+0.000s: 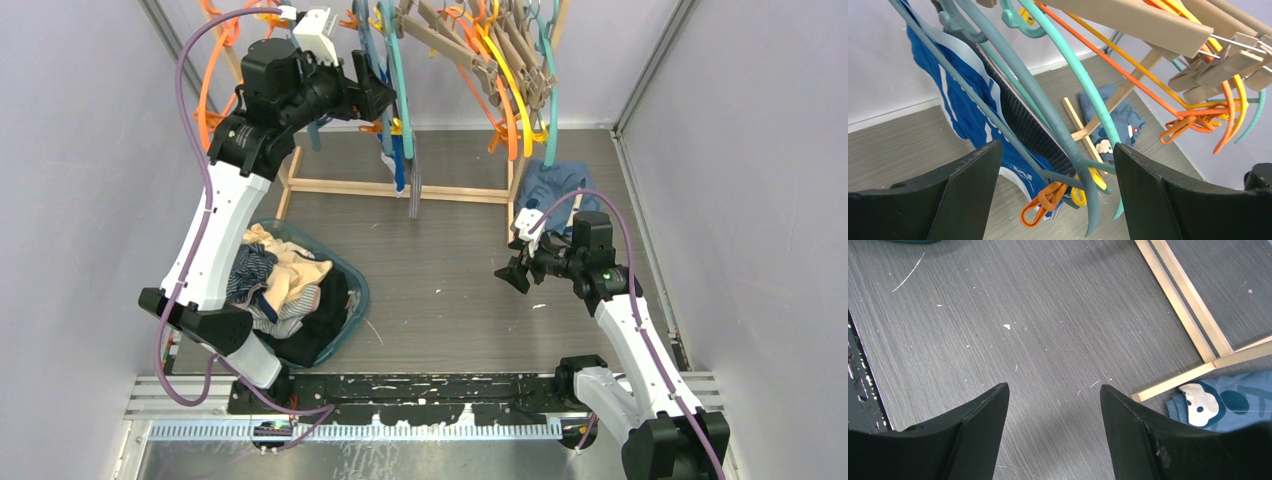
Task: Remove the underwear clipped to the hanger
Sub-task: Pick up the hanger from the clothesline.
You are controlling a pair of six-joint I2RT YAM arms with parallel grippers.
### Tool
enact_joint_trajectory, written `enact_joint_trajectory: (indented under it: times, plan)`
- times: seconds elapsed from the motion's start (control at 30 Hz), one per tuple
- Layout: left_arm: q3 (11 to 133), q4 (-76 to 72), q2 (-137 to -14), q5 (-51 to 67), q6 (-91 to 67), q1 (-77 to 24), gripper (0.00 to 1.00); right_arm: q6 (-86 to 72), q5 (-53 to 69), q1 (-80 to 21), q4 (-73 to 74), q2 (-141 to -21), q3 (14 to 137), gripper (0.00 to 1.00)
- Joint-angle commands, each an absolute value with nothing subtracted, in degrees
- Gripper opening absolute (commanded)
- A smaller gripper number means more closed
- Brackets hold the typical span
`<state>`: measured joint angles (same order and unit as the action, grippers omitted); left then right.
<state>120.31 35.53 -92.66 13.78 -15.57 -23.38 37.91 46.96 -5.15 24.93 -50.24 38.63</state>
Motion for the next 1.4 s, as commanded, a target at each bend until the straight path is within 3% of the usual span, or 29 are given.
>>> enact_joint_trajectory:
  times: [0.0, 0.83, 1.07, 1.2, 1.37]
  plan:
    - [120.10, 32.16, -91.04, 7.55, -13.07, -23.98, 0.84, 38.76, 47.02, -5.36, 23.49, -50.01, 38.82, 0.73]
    - [118.25, 29.06, -90.66, 0.00, -3.35, -23.90, 0.40, 39.97, 47.15, -5.55, 23.68, -49.39, 38.29, 0.73]
    - [118.69, 28.92, -90.93, -0.45, -3.21, -23.91, 0.21, 40.13, 47.11, -5.54, 23.77, -49.36, 38.23, 0.73]
    - [117.16, 27.79, -89.49, -1.60, -2.87, -23.91, 0.01, 40.23, 47.11, -5.49, 23.79, -49.30, 38.09, 0.73]
    - [110.76, 21.08, -86.19, -2.00, -0.37, -23.91, 0.00, 40.42, 47.11, -5.66, 23.76, -49.39, 37.93, 0.73]
